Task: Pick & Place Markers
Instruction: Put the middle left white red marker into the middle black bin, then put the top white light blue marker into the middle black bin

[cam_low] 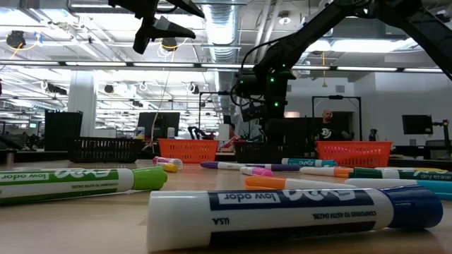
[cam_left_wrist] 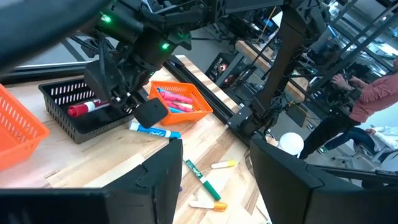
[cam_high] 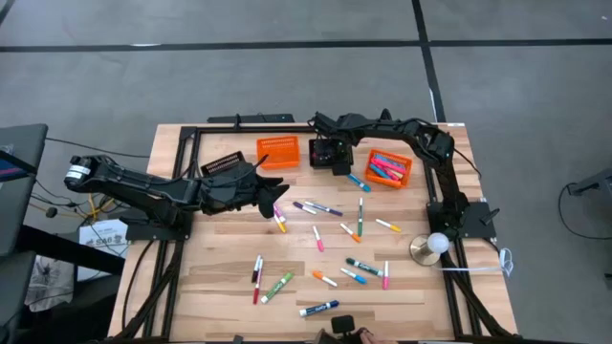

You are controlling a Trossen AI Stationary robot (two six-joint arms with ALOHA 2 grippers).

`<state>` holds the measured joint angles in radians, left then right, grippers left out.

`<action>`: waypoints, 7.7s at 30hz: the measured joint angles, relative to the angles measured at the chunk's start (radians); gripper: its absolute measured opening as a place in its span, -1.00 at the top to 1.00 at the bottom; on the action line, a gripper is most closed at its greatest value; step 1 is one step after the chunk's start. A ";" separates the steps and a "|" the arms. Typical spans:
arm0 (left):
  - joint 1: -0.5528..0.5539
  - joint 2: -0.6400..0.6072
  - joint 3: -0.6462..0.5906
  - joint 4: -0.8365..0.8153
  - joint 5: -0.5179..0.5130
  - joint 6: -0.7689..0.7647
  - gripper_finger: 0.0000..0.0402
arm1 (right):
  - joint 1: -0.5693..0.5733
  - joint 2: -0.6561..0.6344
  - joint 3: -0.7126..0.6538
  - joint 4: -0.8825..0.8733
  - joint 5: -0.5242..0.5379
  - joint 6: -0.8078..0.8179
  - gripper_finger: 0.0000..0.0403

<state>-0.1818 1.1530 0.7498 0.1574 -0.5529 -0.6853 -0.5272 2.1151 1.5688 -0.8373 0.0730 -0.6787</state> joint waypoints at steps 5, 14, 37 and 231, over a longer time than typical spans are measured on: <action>0.000 0.000 0.000 0.000 0.000 0.000 0.07 | -0.006 0.000 0.000 -0.002 -0.006 -0.002 0.54; 0.000 0.000 0.000 0.000 0.000 0.000 0.07 | -0.006 -0.016 0.012 -0.011 0.005 0.019 0.45; 0.000 0.000 0.000 -0.008 0.033 0.052 0.07 | 0.081 -0.668 -0.189 -0.198 -0.643 0.291 0.47; -0.002 0.000 0.000 -0.008 0.079 0.079 0.07 | -0.020 -0.078 -0.020 0.074 -0.098 0.148 0.67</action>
<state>-0.1837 1.1530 0.7498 0.1493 -0.4736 -0.6067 -0.5467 2.0369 1.5490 -0.7629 -0.0250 -0.5311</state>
